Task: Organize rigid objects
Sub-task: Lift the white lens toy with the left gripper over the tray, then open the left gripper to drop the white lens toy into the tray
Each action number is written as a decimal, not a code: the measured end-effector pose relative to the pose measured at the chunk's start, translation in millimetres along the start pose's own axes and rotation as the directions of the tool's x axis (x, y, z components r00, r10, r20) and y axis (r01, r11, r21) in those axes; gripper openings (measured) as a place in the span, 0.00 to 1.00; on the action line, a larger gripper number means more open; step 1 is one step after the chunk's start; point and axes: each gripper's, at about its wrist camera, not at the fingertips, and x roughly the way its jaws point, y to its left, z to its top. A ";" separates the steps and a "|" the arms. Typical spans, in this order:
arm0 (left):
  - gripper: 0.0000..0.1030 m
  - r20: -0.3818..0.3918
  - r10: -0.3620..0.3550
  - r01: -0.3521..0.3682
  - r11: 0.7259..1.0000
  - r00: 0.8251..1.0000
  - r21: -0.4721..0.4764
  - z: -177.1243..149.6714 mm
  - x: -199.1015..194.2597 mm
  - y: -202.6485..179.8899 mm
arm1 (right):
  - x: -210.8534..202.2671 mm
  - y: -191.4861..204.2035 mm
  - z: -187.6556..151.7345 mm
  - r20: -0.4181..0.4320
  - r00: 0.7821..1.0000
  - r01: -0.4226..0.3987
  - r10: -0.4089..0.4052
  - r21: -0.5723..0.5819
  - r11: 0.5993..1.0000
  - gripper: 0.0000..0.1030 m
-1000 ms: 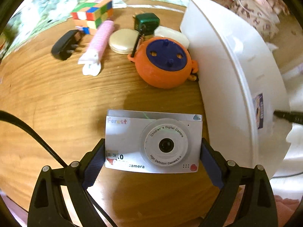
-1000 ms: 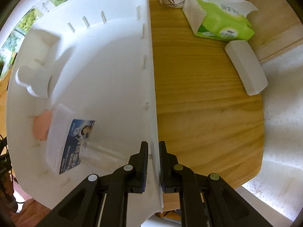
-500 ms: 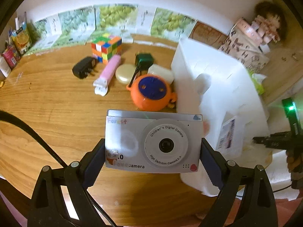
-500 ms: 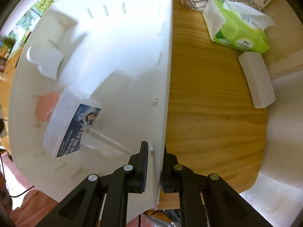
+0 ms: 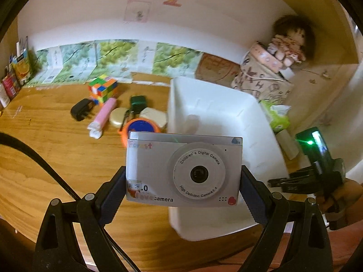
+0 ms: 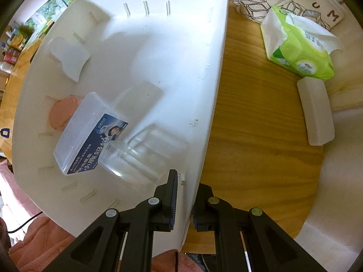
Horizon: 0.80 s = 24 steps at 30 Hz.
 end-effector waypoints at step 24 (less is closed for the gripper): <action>0.92 -0.103 -0.088 0.091 0.995 0.991 0.026 -7.8 48.9 -72.0 | 19.5 35.7 -20.5 -0.012 1.000 0.007 -0.009 -0.154 0.988 0.10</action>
